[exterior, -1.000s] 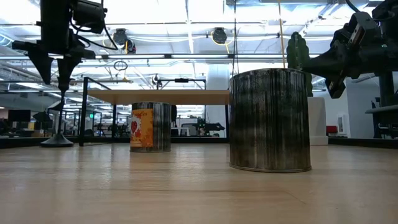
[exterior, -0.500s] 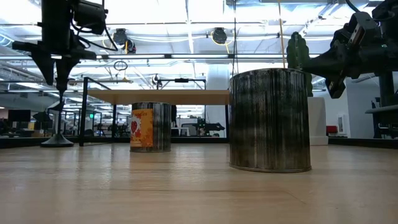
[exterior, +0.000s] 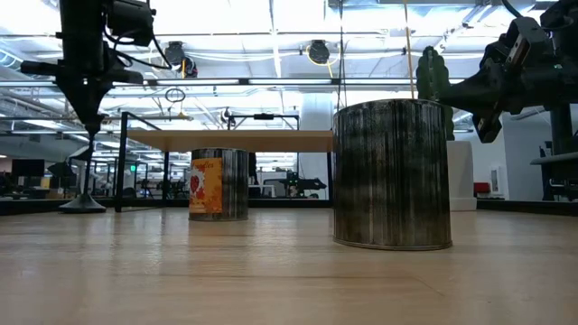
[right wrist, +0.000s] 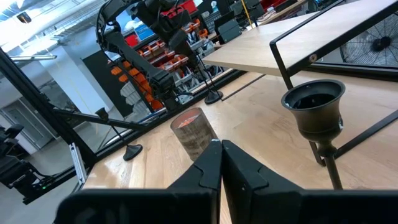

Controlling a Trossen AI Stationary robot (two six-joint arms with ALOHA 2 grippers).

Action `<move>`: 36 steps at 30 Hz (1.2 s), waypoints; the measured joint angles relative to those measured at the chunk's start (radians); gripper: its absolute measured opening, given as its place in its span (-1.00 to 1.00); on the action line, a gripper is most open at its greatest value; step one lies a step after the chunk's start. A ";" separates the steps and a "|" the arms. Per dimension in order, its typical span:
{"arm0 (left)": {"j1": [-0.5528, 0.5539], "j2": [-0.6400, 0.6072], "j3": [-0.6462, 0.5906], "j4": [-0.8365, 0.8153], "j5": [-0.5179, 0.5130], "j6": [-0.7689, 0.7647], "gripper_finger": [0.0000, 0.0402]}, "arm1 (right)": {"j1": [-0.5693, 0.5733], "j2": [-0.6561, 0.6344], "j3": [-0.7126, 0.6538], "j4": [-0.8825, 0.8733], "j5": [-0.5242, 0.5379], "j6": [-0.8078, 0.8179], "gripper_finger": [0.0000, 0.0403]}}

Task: Pick & Place candle stick holders
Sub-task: Put the top left candle holder on the shelf

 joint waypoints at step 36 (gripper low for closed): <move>0.000 -0.119 -0.004 -0.117 0.101 0.003 -0.95 | 0.000 0.000 0.000 0.000 0.000 0.000 -0.98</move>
